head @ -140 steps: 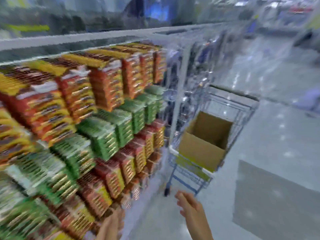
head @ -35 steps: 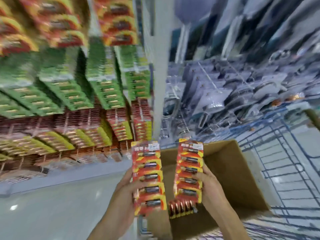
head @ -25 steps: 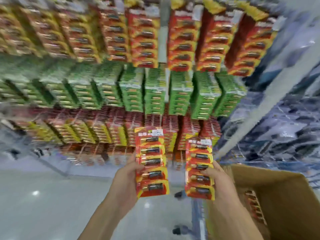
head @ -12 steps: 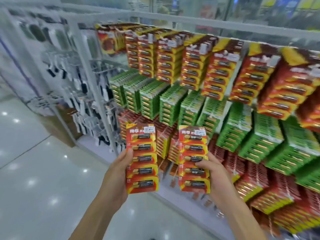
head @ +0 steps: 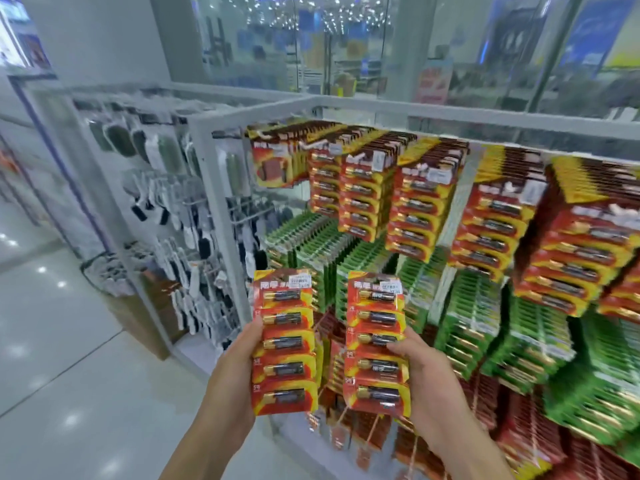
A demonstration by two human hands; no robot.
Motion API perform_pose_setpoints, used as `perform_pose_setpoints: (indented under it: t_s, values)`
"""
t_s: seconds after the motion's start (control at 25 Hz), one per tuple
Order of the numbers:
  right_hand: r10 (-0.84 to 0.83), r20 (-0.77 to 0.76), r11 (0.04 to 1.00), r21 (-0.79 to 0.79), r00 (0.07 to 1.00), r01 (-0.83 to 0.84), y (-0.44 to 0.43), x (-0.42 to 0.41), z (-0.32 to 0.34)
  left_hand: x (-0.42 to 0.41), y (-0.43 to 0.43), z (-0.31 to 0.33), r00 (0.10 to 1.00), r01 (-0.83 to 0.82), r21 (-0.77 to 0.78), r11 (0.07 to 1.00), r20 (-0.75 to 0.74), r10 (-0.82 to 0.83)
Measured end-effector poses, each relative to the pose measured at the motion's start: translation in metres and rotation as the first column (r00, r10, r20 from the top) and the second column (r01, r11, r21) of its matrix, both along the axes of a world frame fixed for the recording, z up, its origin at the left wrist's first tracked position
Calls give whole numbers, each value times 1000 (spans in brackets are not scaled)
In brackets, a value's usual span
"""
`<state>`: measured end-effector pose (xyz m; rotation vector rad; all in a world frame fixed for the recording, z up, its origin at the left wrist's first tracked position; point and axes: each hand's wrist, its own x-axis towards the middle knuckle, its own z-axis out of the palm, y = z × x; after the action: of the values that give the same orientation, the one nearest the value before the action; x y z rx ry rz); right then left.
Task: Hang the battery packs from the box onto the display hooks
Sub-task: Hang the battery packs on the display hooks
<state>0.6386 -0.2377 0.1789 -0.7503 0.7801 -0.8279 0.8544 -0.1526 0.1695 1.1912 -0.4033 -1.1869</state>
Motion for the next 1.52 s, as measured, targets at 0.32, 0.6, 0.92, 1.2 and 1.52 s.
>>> perform_pose_setpoints:
  t_s: [0.32,0.6,0.92,1.2,1.52]
  values:
    - [-135,-46,985,100,990,139,-56,68,11,67,-73,11,995,103,-20,994,-4,-103]
    - [-371,-57,927,29,927,373,-68,97,34,105,-135,36,957,289,-88,953,46,-285]
    - [-509,-83,857,50,857,514,-58,120,16,133,-196,94,934,354,-284,891,146,-325]
    - [-526,-186,842,24,830,539,-52,123,-12,135,-211,95,909,416,-226,881,132,-396]
    - [-534,-83,846,-39,842,532,-63,145,38,117,-271,94,926,336,-245,910,264,-271]
